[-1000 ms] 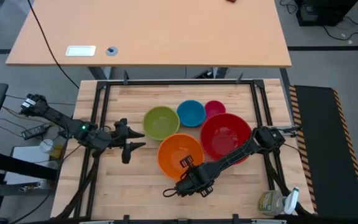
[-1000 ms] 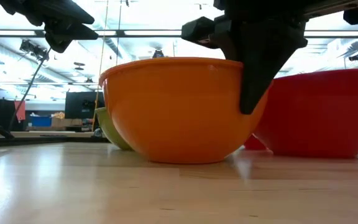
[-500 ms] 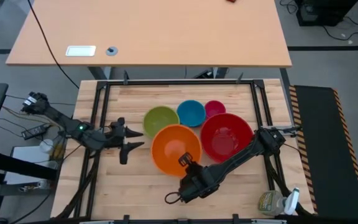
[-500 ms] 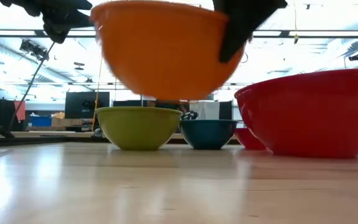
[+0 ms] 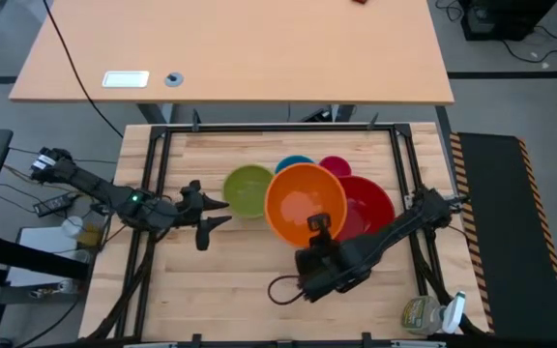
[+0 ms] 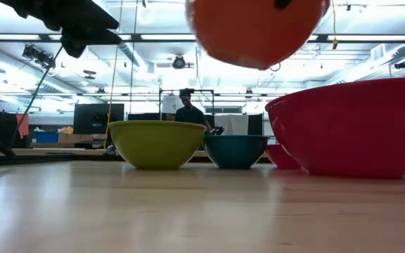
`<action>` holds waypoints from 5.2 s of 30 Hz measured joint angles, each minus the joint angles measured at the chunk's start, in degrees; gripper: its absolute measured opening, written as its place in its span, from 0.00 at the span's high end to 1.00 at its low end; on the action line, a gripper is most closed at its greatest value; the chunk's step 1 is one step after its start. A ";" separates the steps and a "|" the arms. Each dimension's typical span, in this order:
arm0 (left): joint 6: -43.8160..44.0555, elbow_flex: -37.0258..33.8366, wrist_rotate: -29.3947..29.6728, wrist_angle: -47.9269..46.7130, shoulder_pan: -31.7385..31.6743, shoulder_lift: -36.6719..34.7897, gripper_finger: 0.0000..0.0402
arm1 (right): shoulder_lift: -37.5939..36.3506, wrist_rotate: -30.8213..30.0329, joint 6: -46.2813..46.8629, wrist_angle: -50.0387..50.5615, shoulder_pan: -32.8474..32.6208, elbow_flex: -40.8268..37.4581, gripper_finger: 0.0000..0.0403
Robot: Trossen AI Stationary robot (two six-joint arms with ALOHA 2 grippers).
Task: Nest bowls inside each other
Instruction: Stack the orange bowl into the red bowl, then stack the green bowl into the orange bowl, then stack the blue bowl into the green bowl
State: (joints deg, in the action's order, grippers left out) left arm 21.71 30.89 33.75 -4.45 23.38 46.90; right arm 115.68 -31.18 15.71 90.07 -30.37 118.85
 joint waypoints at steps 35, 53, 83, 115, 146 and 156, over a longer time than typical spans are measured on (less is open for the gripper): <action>-12.59 26.07 -17.84 -27.97 -15.43 39.90 0.55 | -30.63 28.35 11.32 -18.89 7.62 -49.25 0.60; -15.16 26.93 -19.87 -30.45 -18.44 45.73 0.88 | -30.61 20.39 12.76 -19.31 2.53 -38.10 0.52; -39.06 45.95 -31.24 17.48 -16.18 56.10 0.97 | -36.22 -19.64 40.07 -19.22 -23.08 -41.66 0.60; -44.04 81.05 -31.07 -23.85 -17.01 78.98 0.42 | -38.10 -24.53 40.25 -20.73 -26.58 -41.64 0.60; -41.79 44.65 -21.61 -11.52 -30.54 61.06 0.55 | -38.01 -23.13 39.20 -21.05 -23.25 -42.14 0.60; -43.54 47.21 -25.93 -15.33 -30.82 66.97 0.55 | -37.99 -22.73 39.64 -21.45 -23.05 -42.14 0.60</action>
State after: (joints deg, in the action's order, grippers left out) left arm -21.82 78.11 7.81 -19.78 -7.45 113.88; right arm 77.69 -53.91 55.35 68.62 -53.42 76.71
